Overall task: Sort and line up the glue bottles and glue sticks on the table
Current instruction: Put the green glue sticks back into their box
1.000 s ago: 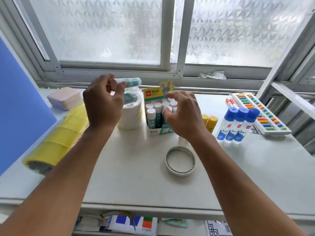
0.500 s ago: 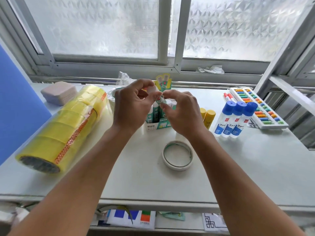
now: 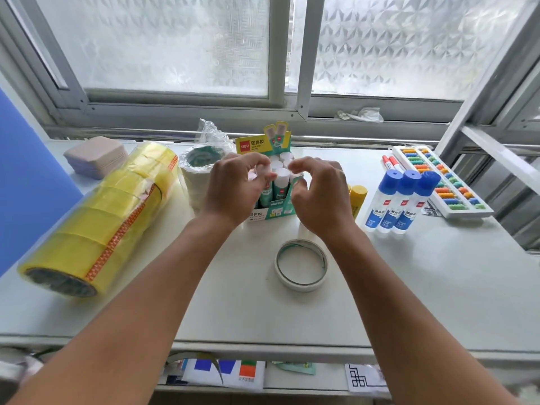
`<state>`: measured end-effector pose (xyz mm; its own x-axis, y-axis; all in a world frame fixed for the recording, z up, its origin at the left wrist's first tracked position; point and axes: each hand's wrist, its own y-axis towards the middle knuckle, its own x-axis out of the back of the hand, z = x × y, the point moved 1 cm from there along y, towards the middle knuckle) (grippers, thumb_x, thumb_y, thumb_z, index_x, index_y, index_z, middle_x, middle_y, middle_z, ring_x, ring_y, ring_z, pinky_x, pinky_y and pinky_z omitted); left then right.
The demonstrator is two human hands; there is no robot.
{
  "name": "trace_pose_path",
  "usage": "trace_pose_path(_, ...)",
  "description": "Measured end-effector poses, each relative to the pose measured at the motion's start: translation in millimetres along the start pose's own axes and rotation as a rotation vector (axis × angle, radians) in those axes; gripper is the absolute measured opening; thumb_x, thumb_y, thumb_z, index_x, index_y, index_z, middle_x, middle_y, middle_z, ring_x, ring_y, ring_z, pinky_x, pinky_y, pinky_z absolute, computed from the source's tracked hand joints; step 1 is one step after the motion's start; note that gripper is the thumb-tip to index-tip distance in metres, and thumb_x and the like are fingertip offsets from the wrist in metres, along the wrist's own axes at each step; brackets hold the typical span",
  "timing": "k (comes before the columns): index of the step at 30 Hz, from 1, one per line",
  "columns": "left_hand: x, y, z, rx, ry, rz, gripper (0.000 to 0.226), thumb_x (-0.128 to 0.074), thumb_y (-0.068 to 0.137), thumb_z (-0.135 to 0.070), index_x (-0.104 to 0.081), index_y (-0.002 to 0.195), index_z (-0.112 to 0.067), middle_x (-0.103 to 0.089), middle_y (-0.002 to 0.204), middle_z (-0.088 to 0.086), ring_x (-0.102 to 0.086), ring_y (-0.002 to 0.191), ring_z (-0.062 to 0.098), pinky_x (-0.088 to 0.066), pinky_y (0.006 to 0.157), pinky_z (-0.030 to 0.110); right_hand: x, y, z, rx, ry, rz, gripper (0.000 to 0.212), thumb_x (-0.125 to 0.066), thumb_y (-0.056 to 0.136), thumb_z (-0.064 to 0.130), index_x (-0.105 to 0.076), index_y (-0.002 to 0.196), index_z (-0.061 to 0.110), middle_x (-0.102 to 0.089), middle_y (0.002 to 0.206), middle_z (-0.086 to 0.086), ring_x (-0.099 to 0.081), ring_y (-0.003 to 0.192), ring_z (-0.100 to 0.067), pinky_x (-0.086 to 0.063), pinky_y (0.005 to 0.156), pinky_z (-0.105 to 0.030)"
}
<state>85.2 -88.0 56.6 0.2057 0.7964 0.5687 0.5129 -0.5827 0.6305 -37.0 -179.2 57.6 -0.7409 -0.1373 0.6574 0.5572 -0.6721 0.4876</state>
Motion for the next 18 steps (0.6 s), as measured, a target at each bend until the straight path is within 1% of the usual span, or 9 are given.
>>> trace_pose_path(2, -7.5, -1.6, 5.6, -0.004, 0.076, 0.016, 0.016, -0.079, 0.077, -0.026, -0.077, 0.092, -0.019, -0.073, 0.090, 0.006, -0.064, 0.092, 0.025, -0.047, 0.084, 0.041, -1.5, -1.1, -2.7, -0.002, -0.095, 0.035, 0.042, -0.053, 0.080, 0.004, -0.064, 0.118, 0.015, -0.067, 0.118, -0.007, -0.050, 0.117, -0.029, -0.043, 0.095, -0.037)
trace_pose_path(4, -11.3, -4.6, 11.1, -0.054, 0.179, 0.015, 0.013, -0.078, 0.077, -0.026, -0.078, 0.090, -0.021, -0.075, 0.098, -0.002, -0.060, 0.101, 0.025, -0.039, 0.086, 0.041, -2.7, -2.1, -4.6, 0.013, -0.188, 0.092, 0.043, -0.055, 0.080, 0.008, -0.061, 0.123, 0.015, -0.064, 0.122, -0.008, -0.046, 0.120, -0.030, -0.044, 0.095, -0.043)
trace_pose_path(5, -11.8, -6.1, 13.9, -0.078, 0.222, 0.010, 0.014, -0.078, 0.078, -0.026, -0.078, 0.091, -0.021, -0.075, 0.102, -0.006, -0.058, 0.105, 0.025, -0.035, 0.085, 0.040, -3.0, -2.7, -5.5, 0.025, -0.231, 0.111, 0.043, -0.056, 0.081, 0.010, -0.060, 0.124, 0.015, -0.063, 0.122, -0.008, -0.046, 0.121, -0.030, -0.044, 0.094, -0.043)
trace_pose_path(7, -11.1, -8.8, 17.8, -0.106, 0.288, -0.005, 0.017, -0.077, 0.079, -0.026, -0.078, 0.095, -0.021, -0.073, 0.105, -0.006, -0.054, 0.107, 0.027, -0.032, 0.083, 0.037, -3.1, -3.0, -6.9, 0.038, -0.296, 0.126, 0.040, -0.058, 0.083, 0.013, -0.060, 0.123, 0.015, -0.066, 0.117, -0.010, -0.045, 0.122, -0.031, -0.043, 0.093, -0.043)
trace_pose_path(10, -11.1, -8.5, 20.1, -0.111, 0.333, 0.005, 0.019, -0.076, 0.079, -0.028, -0.077, 0.097, -0.022, -0.070, 0.104, -0.004, -0.053, 0.105, 0.028, -0.033, 0.081, 0.039, -2.5, 0.9, -8.6, 0.022, -0.344, 0.110, 0.036, -0.061, 0.083, 0.012, -0.063, 0.119, 0.015, -0.070, 0.104, -0.012, -0.045, 0.123, -0.033, -0.043, 0.092, -0.043)
trace_pose_path(12, -10.7, -8.1, 20.7, -0.107, 0.343, 0.029, 0.021, -0.077, 0.079, -0.029, -0.077, 0.099, -0.023, -0.069, 0.104, -0.003, -0.053, 0.105, 0.027, -0.033, 0.081, 0.039, -0.7, 4.8, -9.7, 0.015, -0.346, 0.076, 0.033, -0.064, 0.081, 0.010, -0.067, 0.114, 0.018, -0.071, 0.099, -0.010, -0.048, 0.119, -0.029, -0.041, 0.090, -0.041)
trace_pose_path(15, -8.1, -11.5, 23.0, -0.103, 0.367, 0.052, 0.025, -0.074, 0.082, -0.030, -0.073, 0.107, -0.025, -0.068, 0.109, -0.003, -0.052, 0.110, 0.027, -0.031, 0.084, 0.040, 5.9, 10.0, -10.4, 0.033, -0.318, 0.059, 0.026, -0.068, 0.082, 0.014, -0.072, 0.106, 0.024, -0.072, 0.093, -0.003, -0.049, 0.115, -0.025, -0.035, 0.087, -0.036)
trace_pose_path(18, -4.6, -19.7, 24.8, -0.106, 0.350, 0.012, 0.025, -0.067, 0.087, -0.032, -0.070, 0.111, -0.025, -0.068, 0.113, -0.004, -0.052, 0.113, 0.023, -0.029, 0.086, 0.037, 14.3, 11.1, -7.1, 0.070, -0.318, 0.094, 0.016, -0.071, 0.083, 0.022, -0.075, 0.098, 0.028, -0.071, 0.091, 0.001, -0.046, 0.112, -0.022, -0.027, 0.082, -0.033)
